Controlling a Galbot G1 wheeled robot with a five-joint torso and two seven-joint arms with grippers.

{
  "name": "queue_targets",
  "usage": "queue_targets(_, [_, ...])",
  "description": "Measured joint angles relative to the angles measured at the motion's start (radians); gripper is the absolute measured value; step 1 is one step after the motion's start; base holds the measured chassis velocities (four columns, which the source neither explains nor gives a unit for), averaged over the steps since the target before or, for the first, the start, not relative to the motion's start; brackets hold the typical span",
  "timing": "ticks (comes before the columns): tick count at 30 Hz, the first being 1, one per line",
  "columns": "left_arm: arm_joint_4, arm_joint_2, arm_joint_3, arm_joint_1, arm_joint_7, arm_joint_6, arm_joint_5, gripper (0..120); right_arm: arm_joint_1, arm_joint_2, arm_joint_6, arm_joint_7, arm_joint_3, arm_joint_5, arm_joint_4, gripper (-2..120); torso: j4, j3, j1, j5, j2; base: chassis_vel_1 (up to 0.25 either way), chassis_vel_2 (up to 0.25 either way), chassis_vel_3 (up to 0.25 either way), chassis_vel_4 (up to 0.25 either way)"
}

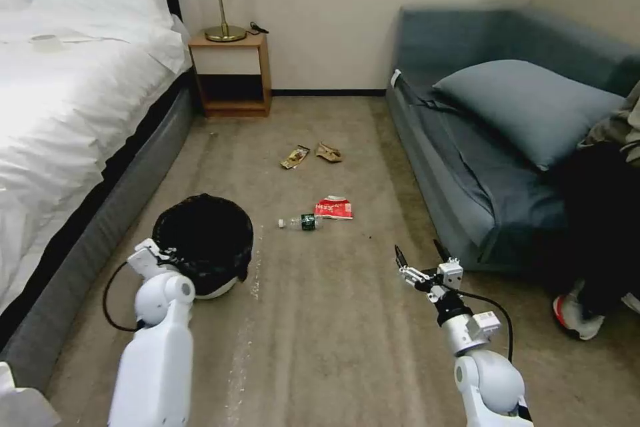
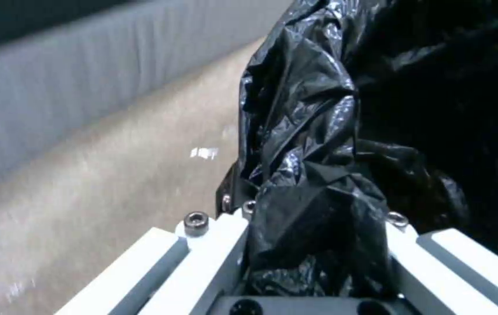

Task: Pick up the trash bin, then pick up the garbage on the floor and place it into the trash bin.

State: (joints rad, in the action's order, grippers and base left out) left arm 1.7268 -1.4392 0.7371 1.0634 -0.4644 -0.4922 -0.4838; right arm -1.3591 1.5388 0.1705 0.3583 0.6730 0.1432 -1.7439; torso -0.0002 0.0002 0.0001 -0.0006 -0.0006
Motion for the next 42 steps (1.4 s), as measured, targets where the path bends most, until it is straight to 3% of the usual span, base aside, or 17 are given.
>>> queue_targets(6, [0.089,0.017,0.023,0.032,0.076,-0.01,0.059,1,0.002,-0.001,0.004,-0.013,-0.006,-0.001,0.002,100,0.0001,0.0,0.0,0.0005,0.0,0.0,0.0,0.0,0.0])
queue_targets(8, [0.133,0.019,0.037,0.055,0.153,-0.01,0.127,1,0.01,-0.002,0.019,-0.043,-0.007,-0.015,0.001,100,0.0,0.0,0.0,0.0005,0.0,0.0,0.0,0.0,0.0])
queue_targets(10, [0.141,0.02,0.039,0.062,0.167,-0.011,0.138,1,0.012,-0.003,0.023,-0.051,-0.008,-0.019,0.001,100,0.0,0.0,0.0,0.0005,0.0,0.0,0.0,0.0,0.0])
queue_targets(11, [0.167,0.02,0.041,0.08,0.21,-0.021,0.165,1,0.018,-0.003,0.031,-0.074,-0.009,-0.025,0.001,100,0.0001,0.0,0.0,0.0005,0.0,0.0,0.0,0.0,0.0])
queue_targets(14, [0.182,0.019,0.041,0.092,0.243,-0.028,0.184,1,0.021,-0.004,0.034,-0.087,-0.011,-0.026,0.001,100,0.0002,0.0,0.0,0.0006,0.0,0.0,0.0,0.0,0.0])
queue_targets(16, [0.192,0.02,0.036,0.107,0.345,-0.029,0.257,1,0.02,-0.004,0.053,-0.116,-0.013,-0.027,0.007,100,0.0001,0.0,0.0,0.0006,0.0,0.0,0.0,0.0,0.0])
queue_targets(18, [0.191,0.02,0.035,0.108,0.364,-0.028,0.268,1,0.019,-0.003,0.056,-0.119,-0.013,-0.028,0.01,100,0.0001,0.0,0.0,0.0006,0.0,0.0,0.0,0.0,0.0])
queue_targets(19, [0.181,0.021,0.035,0.109,0.402,-0.017,0.29,1,0.018,-0.002,0.068,-0.124,-0.013,-0.027,0.02,100,0.0,0.0,0.0,0.0005,0.0,0.0,0.0,0.0,0.0])
queue_targets(25, [0.16,0.021,0.039,0.108,0.436,0.014,0.306,1,0.021,0.002,0.095,-0.135,-0.016,-0.037,0.038,100,0.0001,0.0,0.0,0.0005,0.001,0.0,0.0,0.0,0.0])
queue_targets(42, [0.158,0.005,0.038,0.11,0.404,0.037,0.308,1,0.018,0.005,0.103,-0.118,-0.008,-0.034,0.054,100,0.0001,0.0,0.0,0.0006,0.001,0.0,0.0,0.0,0.0])
